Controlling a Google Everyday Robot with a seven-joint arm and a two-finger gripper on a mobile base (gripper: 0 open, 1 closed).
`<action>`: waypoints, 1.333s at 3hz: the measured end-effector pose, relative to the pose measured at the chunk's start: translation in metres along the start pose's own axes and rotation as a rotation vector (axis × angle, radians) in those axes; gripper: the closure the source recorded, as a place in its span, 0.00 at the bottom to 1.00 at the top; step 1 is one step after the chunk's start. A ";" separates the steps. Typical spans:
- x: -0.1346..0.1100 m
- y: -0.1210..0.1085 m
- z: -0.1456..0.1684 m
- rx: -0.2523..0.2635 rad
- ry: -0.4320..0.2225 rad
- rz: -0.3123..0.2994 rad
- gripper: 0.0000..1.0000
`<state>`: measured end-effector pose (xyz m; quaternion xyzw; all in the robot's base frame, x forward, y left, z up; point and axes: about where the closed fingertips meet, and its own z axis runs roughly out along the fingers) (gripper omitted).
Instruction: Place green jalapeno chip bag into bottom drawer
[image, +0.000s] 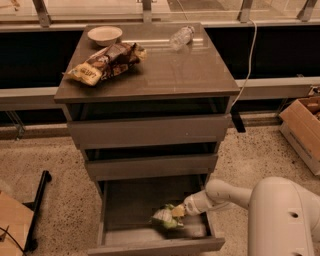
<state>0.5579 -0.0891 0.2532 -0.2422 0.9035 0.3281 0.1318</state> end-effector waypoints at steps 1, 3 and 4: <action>0.021 -0.042 0.011 0.038 0.014 0.070 0.51; 0.022 -0.037 0.015 0.028 0.019 0.067 0.04; 0.022 -0.036 0.016 0.027 0.020 0.067 0.00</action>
Offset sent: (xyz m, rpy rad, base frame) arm 0.0036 -0.0240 -0.0332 -0.0285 0.0391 -0.0513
